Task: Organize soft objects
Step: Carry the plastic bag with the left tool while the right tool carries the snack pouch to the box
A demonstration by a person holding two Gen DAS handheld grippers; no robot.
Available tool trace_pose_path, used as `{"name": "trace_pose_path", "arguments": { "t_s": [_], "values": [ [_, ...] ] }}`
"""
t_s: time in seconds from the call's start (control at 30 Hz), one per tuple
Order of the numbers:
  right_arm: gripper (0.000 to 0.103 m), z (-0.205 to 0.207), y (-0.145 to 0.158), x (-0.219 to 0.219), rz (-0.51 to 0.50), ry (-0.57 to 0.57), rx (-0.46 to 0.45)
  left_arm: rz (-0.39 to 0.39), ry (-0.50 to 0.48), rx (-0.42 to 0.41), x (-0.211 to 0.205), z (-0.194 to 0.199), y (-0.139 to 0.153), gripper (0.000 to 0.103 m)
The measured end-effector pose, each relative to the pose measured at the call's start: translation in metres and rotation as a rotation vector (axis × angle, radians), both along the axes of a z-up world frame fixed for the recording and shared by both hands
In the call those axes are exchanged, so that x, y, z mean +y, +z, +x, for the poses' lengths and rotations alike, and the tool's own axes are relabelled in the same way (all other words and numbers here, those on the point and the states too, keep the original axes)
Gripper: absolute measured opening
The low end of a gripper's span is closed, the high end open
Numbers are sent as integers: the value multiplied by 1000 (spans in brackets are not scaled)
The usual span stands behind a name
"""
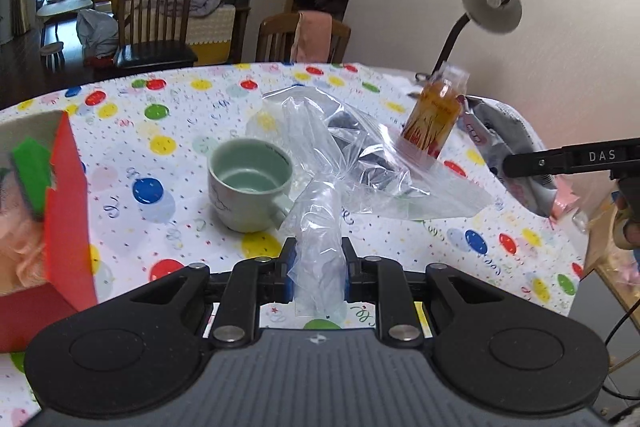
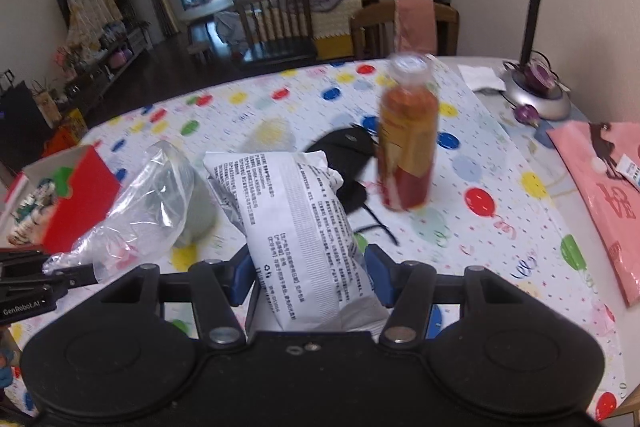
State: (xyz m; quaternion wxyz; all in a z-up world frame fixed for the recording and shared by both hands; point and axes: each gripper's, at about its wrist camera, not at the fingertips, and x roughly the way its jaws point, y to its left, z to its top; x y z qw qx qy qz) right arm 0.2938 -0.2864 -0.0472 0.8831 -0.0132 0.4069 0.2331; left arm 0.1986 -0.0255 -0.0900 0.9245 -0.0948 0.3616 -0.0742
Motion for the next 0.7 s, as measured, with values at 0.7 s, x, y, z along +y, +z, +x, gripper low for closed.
{"name": "trace_pose_path", "arguments": {
  "t_s": [0.7],
  "values": [
    [57, -39, 52, 165, 34, 252, -88, 20, 181, -54, 116, -56, 53, 20]
  ]
}}
